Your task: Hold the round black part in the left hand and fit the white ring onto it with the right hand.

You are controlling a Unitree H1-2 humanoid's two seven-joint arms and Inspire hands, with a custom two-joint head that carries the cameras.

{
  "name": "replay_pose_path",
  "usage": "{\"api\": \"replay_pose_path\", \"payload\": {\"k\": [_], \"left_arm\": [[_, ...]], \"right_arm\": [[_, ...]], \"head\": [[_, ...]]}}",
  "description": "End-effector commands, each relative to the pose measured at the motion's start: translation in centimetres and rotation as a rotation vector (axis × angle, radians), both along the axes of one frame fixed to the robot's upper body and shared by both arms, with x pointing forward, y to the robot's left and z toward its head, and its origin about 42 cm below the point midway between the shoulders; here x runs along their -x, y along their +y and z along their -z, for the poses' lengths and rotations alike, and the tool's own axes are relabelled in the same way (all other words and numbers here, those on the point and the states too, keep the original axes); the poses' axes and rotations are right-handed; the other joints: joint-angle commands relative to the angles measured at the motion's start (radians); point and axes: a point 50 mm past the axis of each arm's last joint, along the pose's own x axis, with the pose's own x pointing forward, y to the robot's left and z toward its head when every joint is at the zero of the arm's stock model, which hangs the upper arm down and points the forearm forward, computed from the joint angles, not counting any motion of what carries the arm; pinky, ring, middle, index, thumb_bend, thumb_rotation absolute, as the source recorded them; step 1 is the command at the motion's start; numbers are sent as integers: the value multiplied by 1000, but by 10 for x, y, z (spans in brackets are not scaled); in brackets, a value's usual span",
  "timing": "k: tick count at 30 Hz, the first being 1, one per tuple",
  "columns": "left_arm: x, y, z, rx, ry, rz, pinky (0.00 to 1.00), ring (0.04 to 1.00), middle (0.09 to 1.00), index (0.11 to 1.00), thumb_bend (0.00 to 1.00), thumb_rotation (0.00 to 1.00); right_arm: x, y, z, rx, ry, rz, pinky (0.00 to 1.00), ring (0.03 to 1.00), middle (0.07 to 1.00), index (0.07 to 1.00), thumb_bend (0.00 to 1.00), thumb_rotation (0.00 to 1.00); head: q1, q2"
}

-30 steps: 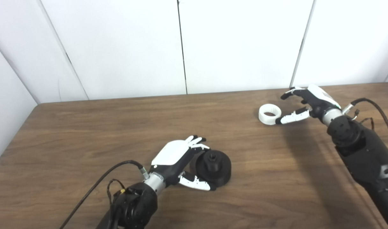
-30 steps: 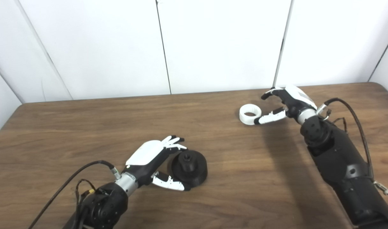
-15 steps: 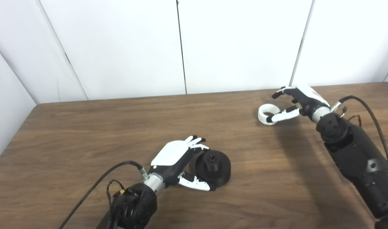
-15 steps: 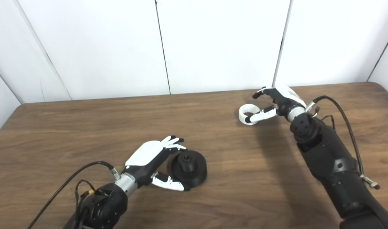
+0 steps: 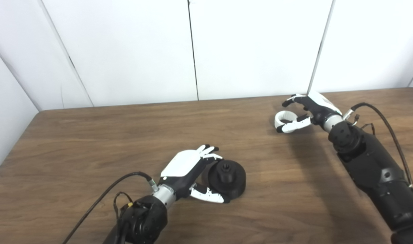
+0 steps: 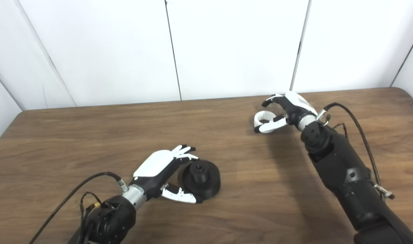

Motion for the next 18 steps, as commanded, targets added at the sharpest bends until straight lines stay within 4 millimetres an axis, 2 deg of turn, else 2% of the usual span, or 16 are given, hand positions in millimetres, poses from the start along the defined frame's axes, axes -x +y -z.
{"api": "replay_pose_path", "payload": {"k": [1,18], "left_arm": [[3,-5,7,-4,50,27,831,1000,959,749,856,431],[4,-7,4,7,42,25,837,1000,958,746,853,426]], "right_arm": [[-11,6,-30,9,-101,-34,872,964,945,769,861,331],[-12,0,-23,20,-104,-18,863,960,937,761,854,340]], "head": [[-1,1],[4,3]]}}
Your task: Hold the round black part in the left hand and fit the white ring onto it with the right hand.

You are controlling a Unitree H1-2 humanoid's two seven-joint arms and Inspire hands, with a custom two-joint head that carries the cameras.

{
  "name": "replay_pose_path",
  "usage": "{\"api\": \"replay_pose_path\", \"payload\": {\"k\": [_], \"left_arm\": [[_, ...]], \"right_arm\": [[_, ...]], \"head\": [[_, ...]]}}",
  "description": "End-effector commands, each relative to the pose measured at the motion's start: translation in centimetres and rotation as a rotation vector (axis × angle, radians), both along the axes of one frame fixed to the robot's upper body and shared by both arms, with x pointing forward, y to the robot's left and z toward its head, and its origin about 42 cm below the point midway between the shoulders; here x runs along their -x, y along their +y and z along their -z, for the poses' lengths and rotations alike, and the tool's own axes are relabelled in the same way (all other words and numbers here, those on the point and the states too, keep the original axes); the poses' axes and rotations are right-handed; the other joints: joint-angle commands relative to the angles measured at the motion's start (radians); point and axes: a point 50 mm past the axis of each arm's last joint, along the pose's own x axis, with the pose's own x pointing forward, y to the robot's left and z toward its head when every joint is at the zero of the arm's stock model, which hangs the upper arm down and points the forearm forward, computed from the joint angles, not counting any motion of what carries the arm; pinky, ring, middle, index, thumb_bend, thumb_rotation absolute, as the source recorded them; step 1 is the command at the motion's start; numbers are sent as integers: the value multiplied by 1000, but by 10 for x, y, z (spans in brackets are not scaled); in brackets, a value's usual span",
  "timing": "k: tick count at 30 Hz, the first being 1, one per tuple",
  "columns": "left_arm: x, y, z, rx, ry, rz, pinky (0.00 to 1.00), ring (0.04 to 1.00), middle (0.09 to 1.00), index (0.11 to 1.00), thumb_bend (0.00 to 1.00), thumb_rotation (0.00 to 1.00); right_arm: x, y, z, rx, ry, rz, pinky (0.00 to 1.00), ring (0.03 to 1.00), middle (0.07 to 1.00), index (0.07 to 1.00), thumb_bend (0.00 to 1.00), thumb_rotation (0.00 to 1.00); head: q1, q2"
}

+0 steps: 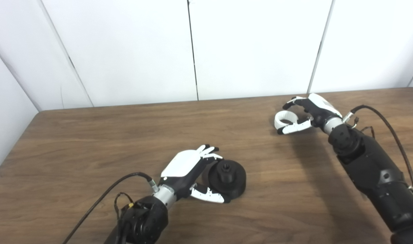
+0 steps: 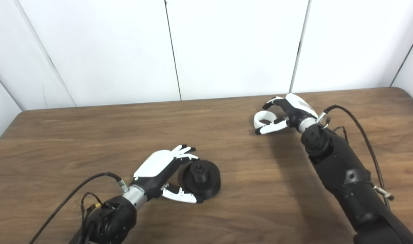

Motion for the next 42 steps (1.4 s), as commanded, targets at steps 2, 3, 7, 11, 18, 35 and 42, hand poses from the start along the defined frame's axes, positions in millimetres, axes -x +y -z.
{"api": "replay_pose_path", "payload": {"k": [2,3,7,11,18,35,42], "left_arm": [[4,-5,3,-1,41,29,836,1000,960,748,851,429],[3,-5,3,-1,41,30,835,1000,960,747,853,433],[3,-4,3,-2,41,31,844,1000,959,749,853,441],[3,-4,2,2,44,29,843,1000,962,751,851,434],[3,-4,4,5,37,24,833,1000,960,746,851,431],[2,-4,2,9,40,21,826,1000,961,745,847,414],[2,-3,3,12,35,21,827,1000,957,742,850,412]], "right_arm": [[-11,1,-32,14,-104,-22,859,961,935,759,853,337],[-11,1,-32,14,-104,-20,859,962,935,759,853,334],[-10,-1,-33,15,-103,-20,861,963,936,756,850,317],[-10,-3,-34,29,-103,-19,864,961,933,752,852,303],[-10,-5,-32,39,-103,-17,886,962,932,743,863,281],[-10,-7,-31,39,-112,-16,877,959,917,666,836,223],[-9,-7,-29,31,-121,-15,867,958,912,647,826,207]], "head": [[-4,2],[-4,2],[-5,2],[-4,2],[-4,2],[-8,5],[-7,6]]}}
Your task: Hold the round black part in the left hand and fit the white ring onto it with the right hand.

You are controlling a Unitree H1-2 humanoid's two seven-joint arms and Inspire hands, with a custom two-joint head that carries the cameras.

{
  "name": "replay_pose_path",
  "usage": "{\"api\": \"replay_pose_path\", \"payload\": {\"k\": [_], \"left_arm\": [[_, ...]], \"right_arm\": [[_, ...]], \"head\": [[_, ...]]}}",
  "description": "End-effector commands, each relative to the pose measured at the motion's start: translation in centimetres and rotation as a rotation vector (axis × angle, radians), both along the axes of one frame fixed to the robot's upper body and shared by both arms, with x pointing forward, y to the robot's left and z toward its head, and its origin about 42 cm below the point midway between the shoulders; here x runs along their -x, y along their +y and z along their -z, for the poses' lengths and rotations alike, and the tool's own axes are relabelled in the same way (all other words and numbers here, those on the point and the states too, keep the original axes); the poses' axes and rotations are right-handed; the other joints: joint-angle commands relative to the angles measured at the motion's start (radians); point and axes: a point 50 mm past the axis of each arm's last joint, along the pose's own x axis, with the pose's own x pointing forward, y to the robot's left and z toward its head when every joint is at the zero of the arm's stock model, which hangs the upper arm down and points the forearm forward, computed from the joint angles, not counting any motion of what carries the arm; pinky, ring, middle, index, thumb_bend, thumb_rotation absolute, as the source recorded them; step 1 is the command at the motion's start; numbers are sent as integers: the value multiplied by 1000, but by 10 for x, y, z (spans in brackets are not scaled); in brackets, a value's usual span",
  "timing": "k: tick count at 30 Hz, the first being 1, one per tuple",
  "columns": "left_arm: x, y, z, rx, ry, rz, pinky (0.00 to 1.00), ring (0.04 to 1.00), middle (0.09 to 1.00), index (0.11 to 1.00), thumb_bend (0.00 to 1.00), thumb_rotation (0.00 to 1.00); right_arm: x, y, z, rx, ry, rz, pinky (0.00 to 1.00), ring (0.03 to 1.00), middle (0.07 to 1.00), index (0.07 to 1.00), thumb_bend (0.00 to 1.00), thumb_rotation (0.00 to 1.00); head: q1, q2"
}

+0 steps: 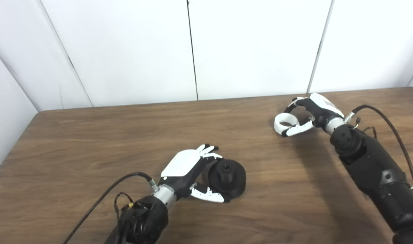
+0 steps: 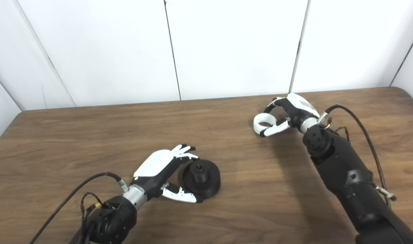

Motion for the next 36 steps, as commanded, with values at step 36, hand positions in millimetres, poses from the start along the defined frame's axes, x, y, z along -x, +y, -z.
{"api": "replay_pose_path", "payload": {"k": [36], "left_arm": [[2,-6,4,-3,49,31,841,1000,964,751,850,429]], "right_arm": [[0,5,-49,-23,-172,-56,792,933,884,612,823,216]], "head": [[0,0]]}}
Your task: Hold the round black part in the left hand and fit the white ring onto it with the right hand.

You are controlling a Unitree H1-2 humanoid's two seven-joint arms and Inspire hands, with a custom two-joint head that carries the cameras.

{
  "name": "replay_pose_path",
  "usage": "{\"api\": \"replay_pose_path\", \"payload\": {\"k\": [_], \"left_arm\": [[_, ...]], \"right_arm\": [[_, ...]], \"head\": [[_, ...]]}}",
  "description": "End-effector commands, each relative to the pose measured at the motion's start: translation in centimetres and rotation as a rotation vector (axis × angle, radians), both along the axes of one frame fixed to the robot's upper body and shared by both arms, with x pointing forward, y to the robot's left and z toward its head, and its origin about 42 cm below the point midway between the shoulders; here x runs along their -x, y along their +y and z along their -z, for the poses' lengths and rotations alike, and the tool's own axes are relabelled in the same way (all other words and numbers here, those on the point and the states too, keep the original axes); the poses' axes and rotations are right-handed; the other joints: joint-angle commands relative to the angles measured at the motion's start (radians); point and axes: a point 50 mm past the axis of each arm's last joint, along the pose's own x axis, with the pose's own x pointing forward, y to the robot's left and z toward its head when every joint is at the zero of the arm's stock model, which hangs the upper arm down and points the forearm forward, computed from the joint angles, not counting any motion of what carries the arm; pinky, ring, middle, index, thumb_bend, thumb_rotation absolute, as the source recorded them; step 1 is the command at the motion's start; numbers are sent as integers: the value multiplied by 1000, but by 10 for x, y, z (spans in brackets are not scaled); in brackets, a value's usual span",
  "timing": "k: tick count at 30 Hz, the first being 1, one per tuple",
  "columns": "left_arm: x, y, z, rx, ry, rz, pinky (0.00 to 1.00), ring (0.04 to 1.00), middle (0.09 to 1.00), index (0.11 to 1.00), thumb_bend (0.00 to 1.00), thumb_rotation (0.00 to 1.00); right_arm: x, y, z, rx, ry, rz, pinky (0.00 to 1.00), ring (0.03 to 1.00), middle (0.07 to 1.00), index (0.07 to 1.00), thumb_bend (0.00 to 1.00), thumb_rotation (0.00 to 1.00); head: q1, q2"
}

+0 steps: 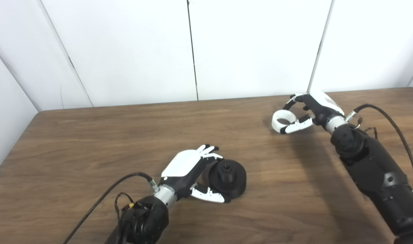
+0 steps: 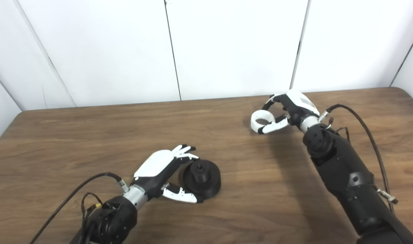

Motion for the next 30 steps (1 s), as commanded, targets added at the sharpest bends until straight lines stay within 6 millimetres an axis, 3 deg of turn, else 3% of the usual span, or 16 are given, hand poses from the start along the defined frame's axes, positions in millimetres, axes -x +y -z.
{"api": "replay_pose_path", "payload": {"k": [1,14,30], "left_arm": [[2,-5,4,-3,45,31,843,1000,964,751,849,429],[1,-7,6,0,42,32,838,1000,958,743,856,423],[1,-10,7,-5,51,30,849,1000,963,749,856,430]], "right_arm": [[-6,-1,-35,6,-97,-28,792,933,883,611,824,214],[13,15,-54,27,-117,-93,809,932,876,602,837,225],[57,51,-81,31,-180,-241,830,926,870,595,851,236]], "head": [[-2,2],[0,3],[1,0]]}}
